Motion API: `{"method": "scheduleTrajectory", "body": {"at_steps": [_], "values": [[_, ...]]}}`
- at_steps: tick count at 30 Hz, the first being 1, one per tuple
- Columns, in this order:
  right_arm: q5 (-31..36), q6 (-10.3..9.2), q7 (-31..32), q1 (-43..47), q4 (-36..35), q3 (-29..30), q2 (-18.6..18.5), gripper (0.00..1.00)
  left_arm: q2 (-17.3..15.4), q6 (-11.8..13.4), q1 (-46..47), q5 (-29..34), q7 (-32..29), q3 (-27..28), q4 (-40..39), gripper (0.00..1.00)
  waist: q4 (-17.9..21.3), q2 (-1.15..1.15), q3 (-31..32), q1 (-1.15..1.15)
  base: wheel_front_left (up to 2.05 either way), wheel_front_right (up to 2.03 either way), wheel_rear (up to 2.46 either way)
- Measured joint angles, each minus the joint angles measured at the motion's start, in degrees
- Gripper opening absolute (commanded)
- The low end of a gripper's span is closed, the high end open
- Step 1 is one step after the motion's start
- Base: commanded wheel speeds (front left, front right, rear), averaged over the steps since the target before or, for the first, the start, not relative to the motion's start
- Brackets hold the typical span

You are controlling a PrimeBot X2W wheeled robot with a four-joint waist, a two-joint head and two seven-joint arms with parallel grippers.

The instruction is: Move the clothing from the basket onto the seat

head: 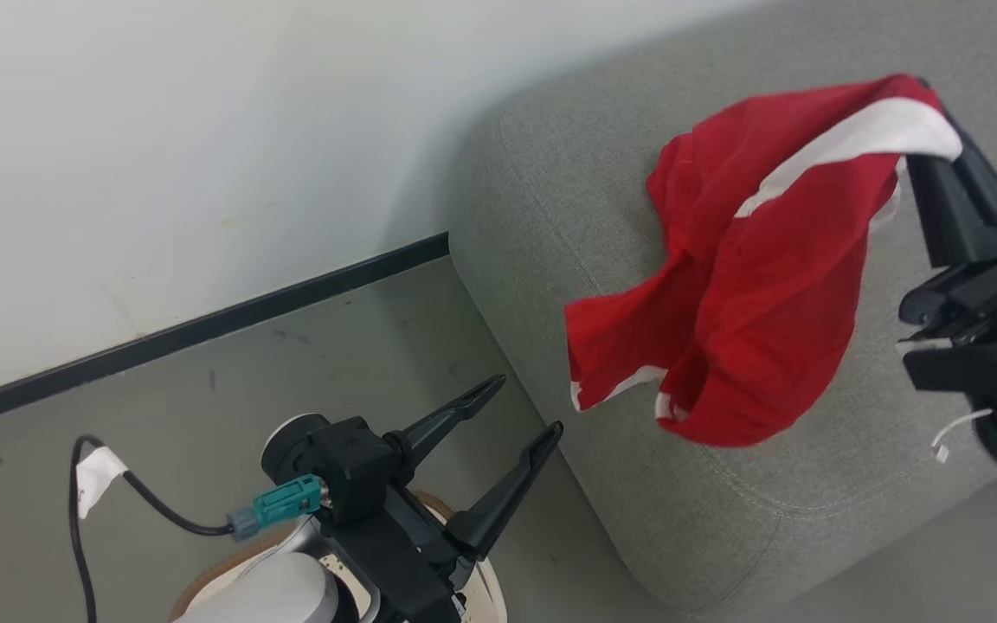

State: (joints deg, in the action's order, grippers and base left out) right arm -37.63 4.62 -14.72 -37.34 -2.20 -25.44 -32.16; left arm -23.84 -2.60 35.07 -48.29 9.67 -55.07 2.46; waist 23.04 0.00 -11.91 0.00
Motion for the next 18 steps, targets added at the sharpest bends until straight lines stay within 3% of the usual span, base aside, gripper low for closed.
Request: {"method": "scheduleTrajectory", "body": {"at_steps": [18], "values": [[-1.26, 1.02, 1.1, -17.94, 16.04, 9.36, -9.18, 0.0, -2.43, -0.92, 1.41, 0.57, -1.94, -0.34, -1.9, 1.0, -2.73, 0.0, -5.96, 0.01, 0.0, 0.0, 0.0]]}}
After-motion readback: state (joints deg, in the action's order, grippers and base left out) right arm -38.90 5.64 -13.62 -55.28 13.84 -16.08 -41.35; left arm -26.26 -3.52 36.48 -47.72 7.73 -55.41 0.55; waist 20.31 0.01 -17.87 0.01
